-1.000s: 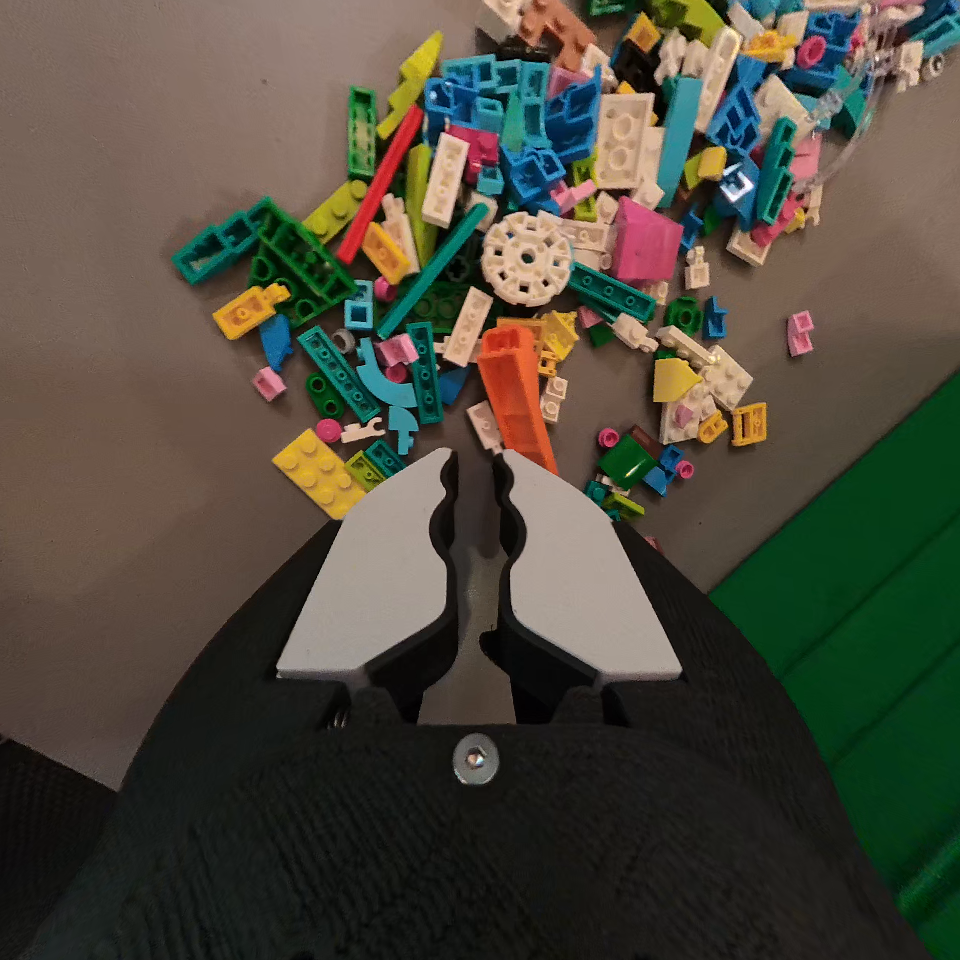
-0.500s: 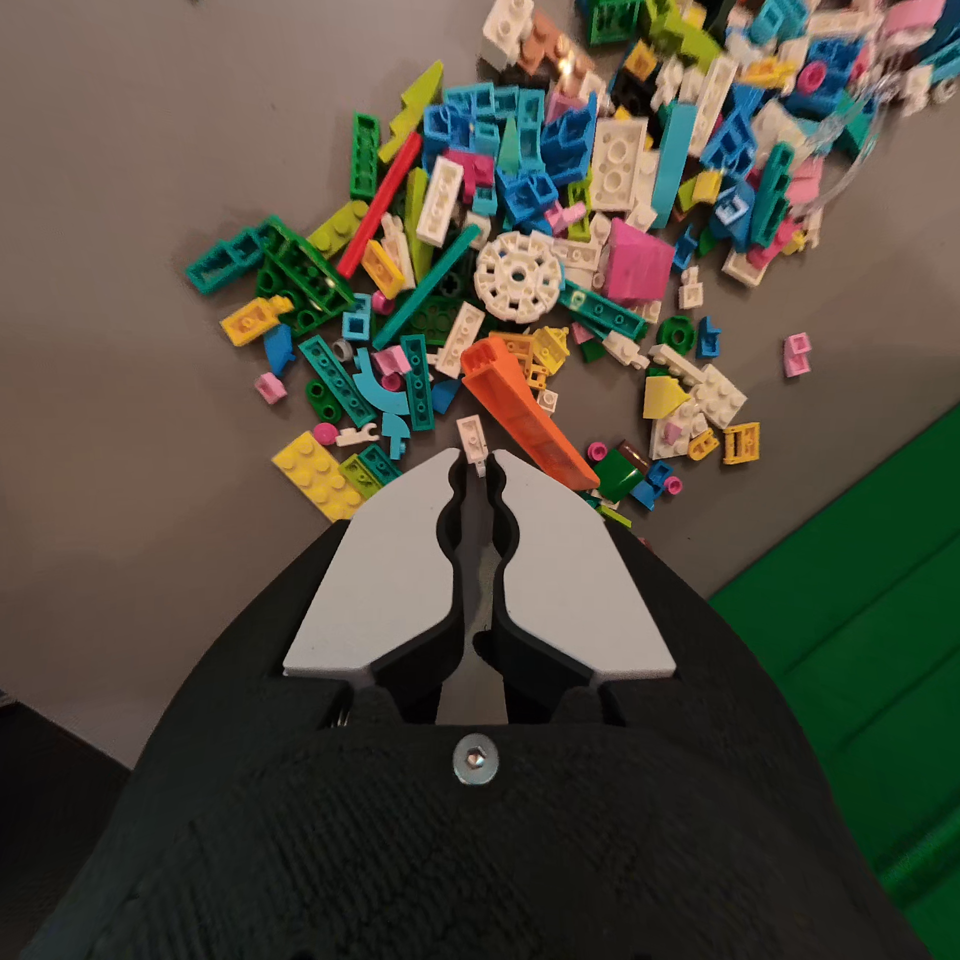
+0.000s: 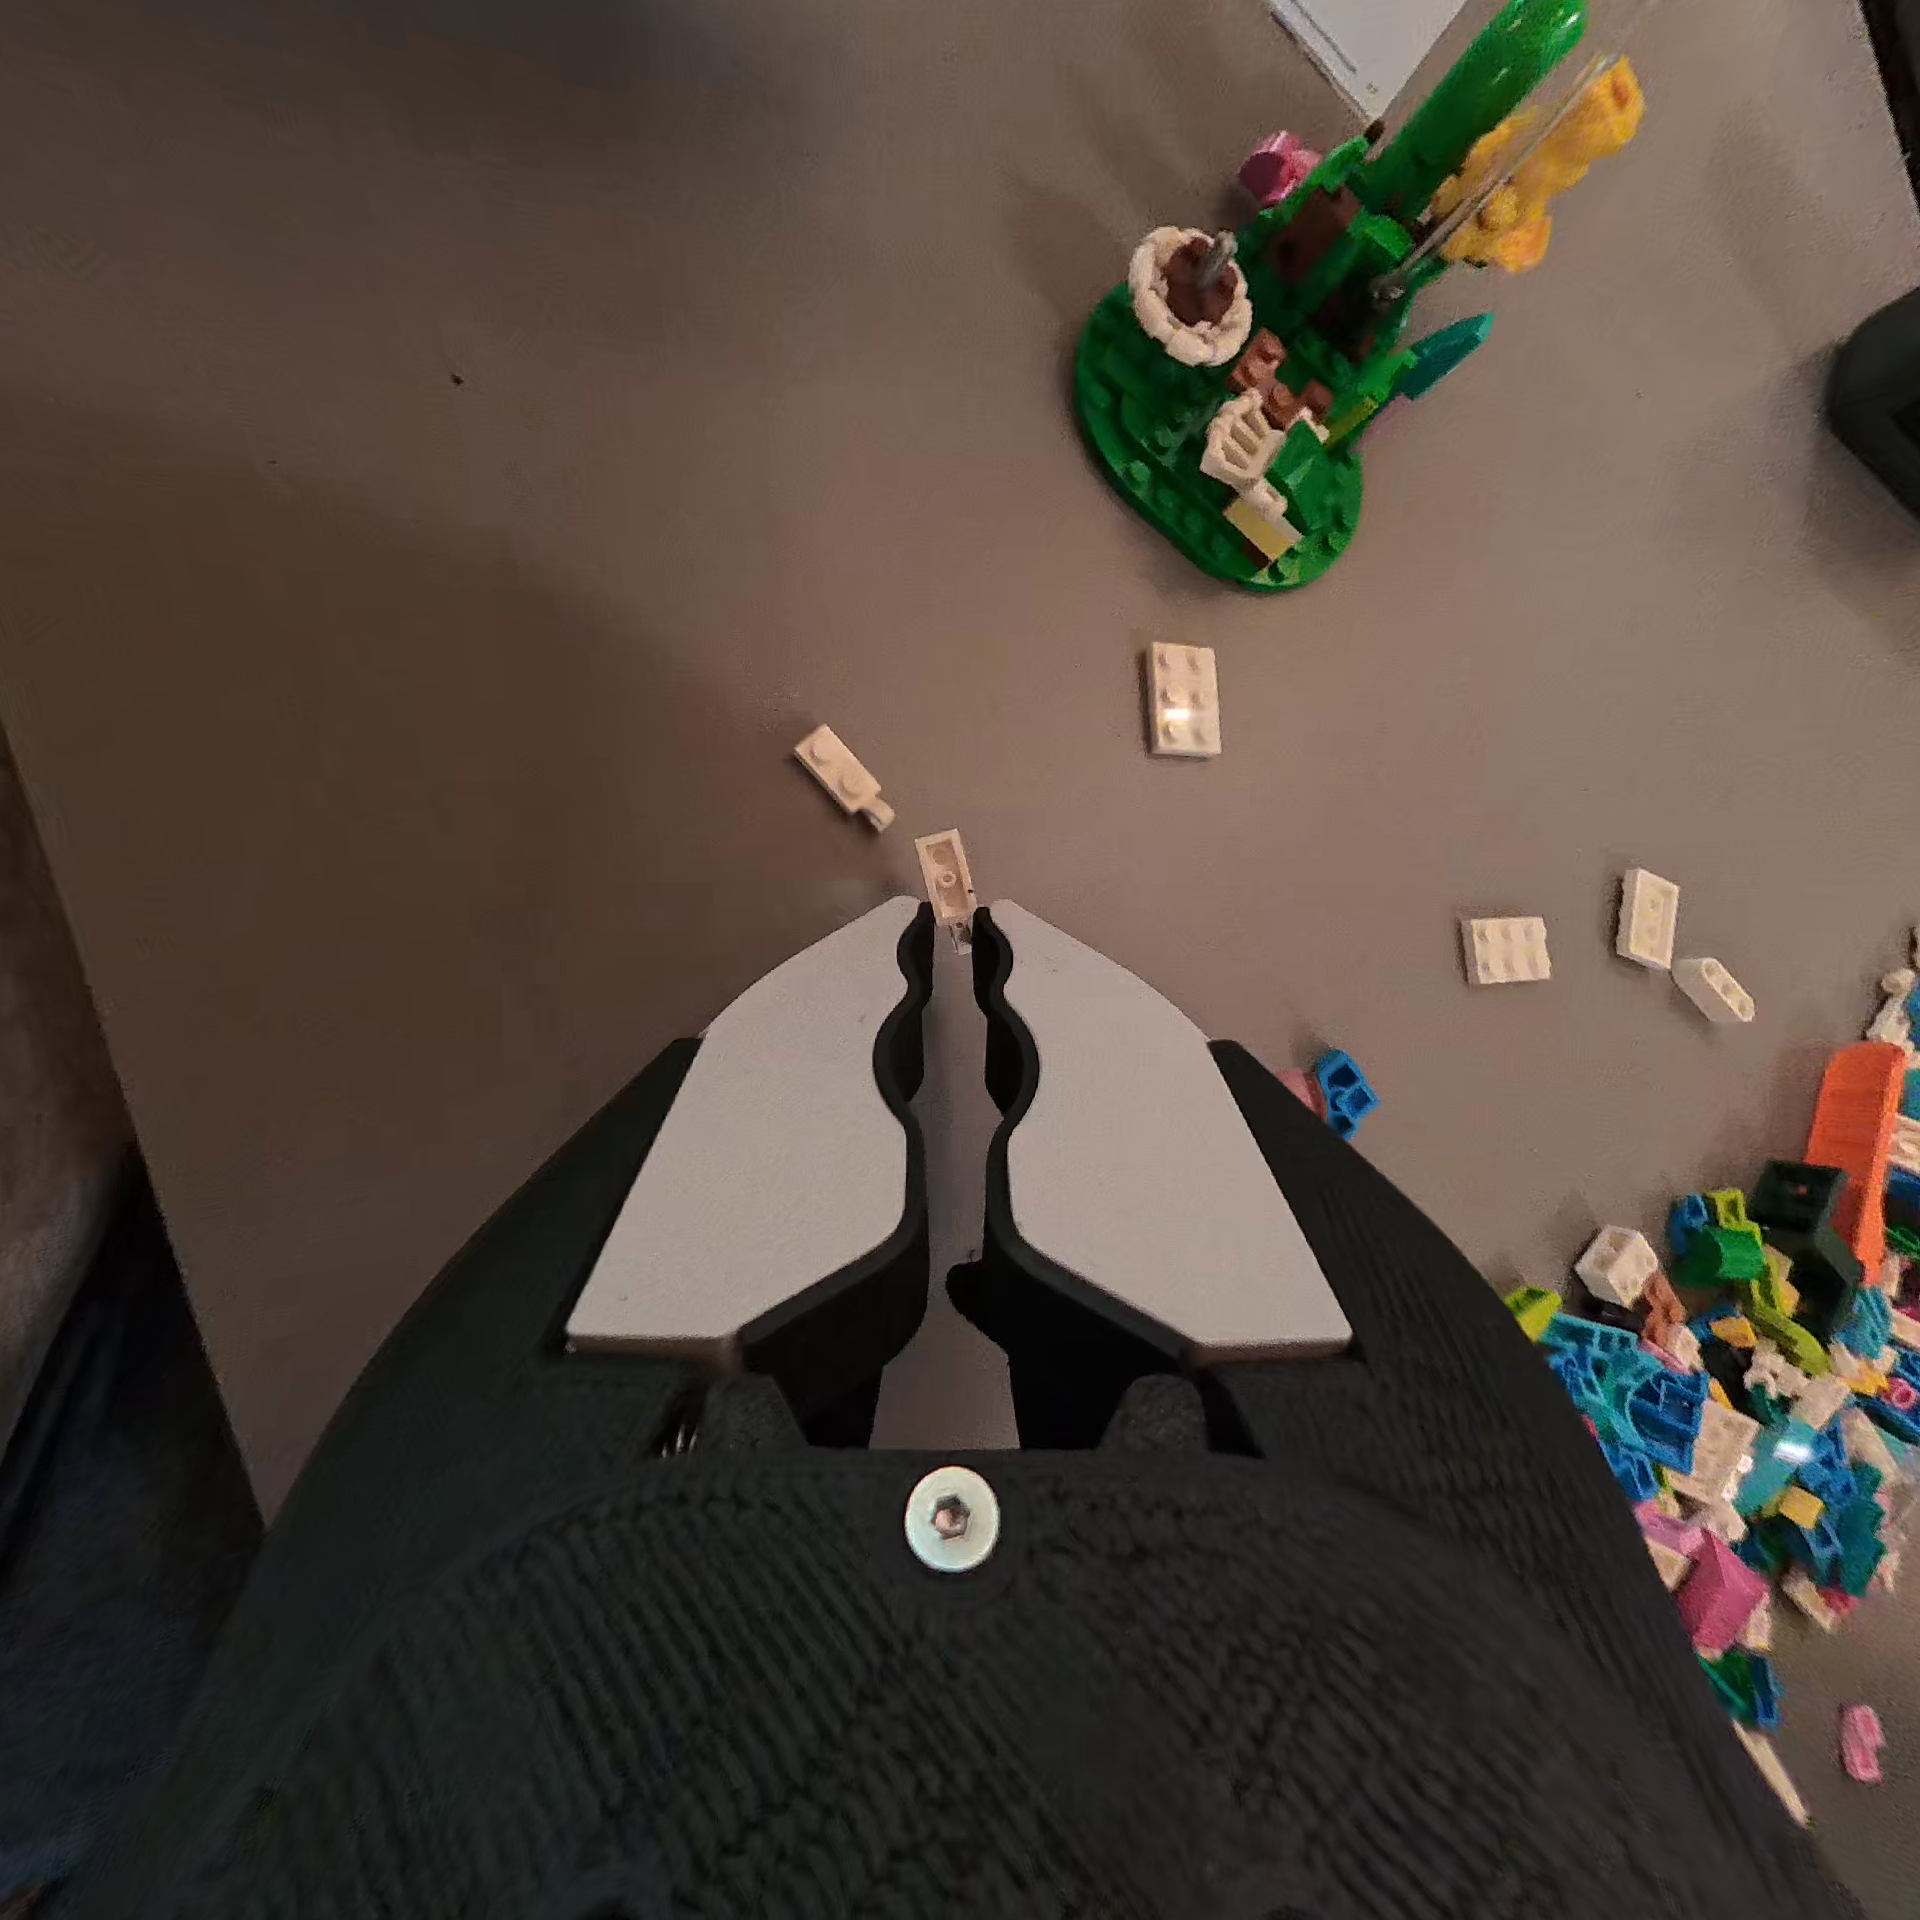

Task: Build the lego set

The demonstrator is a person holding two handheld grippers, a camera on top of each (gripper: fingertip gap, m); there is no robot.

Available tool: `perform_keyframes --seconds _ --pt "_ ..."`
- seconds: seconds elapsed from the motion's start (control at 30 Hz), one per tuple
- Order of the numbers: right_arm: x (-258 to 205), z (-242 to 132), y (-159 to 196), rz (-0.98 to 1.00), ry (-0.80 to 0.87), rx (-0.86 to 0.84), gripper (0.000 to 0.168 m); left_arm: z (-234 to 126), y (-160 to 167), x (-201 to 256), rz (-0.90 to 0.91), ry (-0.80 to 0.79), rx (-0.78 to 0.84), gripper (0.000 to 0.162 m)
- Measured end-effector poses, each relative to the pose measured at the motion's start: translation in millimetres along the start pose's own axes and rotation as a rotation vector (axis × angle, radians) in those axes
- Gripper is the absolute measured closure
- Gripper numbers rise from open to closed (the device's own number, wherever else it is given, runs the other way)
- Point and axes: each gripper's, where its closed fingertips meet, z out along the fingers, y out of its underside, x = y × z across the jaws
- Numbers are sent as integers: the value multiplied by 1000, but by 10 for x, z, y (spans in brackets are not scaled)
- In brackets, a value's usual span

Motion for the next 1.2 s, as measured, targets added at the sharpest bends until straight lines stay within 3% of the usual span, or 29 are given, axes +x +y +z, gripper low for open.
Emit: perform_keyframes --seconds 0.37,0.77,1.2 --pt "-10 134 -3 35 10 1 161 7 3 12 6 4 -3 162" --pt "29 75 34 89 12 23 143 8 1 17 5 6 -1 162" --pt "448 -264 258 121 198 -1 141 9 -2 17 2 5 1 162"
